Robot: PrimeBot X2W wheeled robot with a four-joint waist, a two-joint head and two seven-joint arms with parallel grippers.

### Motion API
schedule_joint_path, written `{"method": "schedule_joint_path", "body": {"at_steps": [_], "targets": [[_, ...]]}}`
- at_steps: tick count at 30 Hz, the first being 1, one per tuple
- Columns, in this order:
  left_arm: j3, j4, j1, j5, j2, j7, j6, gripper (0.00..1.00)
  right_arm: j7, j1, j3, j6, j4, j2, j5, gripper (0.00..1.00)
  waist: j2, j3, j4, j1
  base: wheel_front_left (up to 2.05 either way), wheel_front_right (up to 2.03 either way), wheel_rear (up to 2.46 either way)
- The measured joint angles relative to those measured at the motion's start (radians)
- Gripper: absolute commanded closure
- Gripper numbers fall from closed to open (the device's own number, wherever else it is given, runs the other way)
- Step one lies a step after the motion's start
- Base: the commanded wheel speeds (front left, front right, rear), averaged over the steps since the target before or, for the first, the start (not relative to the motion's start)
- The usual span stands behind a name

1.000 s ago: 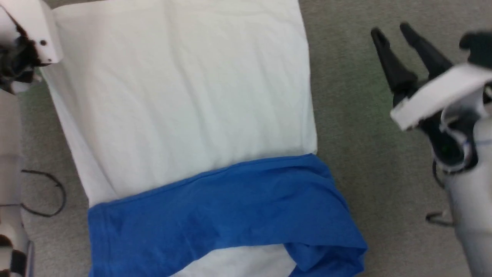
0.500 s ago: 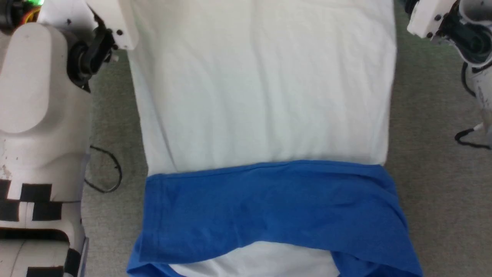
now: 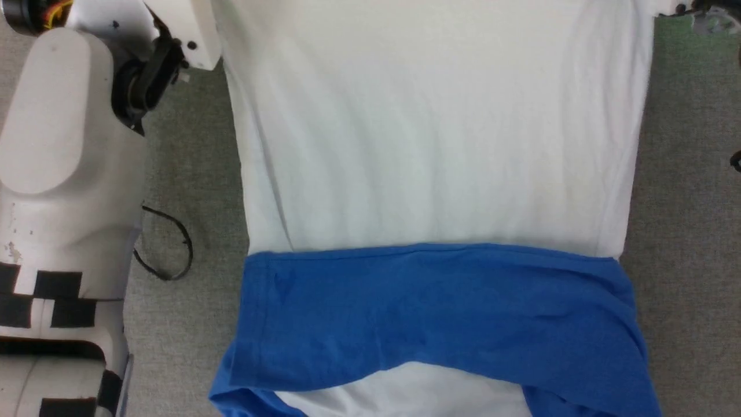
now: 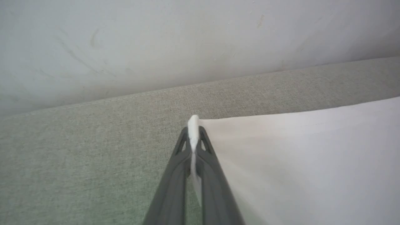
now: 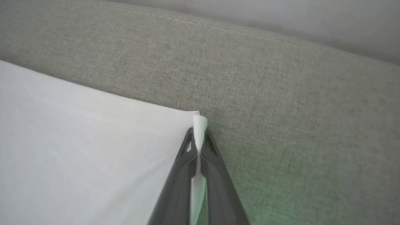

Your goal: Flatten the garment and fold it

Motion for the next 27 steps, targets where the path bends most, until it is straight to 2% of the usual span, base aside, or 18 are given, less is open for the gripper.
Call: {"method": "schedule_joint_path", "body": {"at_steps": [4,8,15,20,27], "targets": [[0.006,0.009,-0.031,0.017,0.025,-0.082,0.0,1.0,-0.204,0.021,0.01,0.0,-0.038,-0.02,-0.029,1.0,0.0,-0.027,-0.01,0.0003,0.0,0.0,0.0],[0.014,0.017,-0.07,0.036,0.052,-0.165,0.001,1.0,-0.397,-0.002,-0.031,0.0,-0.057,-0.034,-0.056,1.0,0.0,-0.065,-0.025,0.0002,0.0,0.0,0.0],[0.044,-0.031,-0.039,0.038,0.1,-0.26,0.004,1.0,-0.55,0.028,0.006,0.0,-0.123,-0.035,-0.07,1.0,0.0,-0.147,-0.056,0.0,0.0,0.0,0.0],[0.101,-0.182,0.206,-0.037,0.104,-0.267,0.032,1.0,-0.615,0.228,0.045,0.0,-0.26,-0.078,-0.042,1.0,0.0,-0.219,-0.07,0.0,0.0,0.0,0.0],[0.144,-0.505,0.681,-0.072,0.1,-0.217,0.131,1.0,-0.626,0.632,-0.002,0.001,-0.508,-0.14,-0.023,1.0,0.0001,-0.323,-0.079,-0.0002,0.0,0.0,0.0]]}}
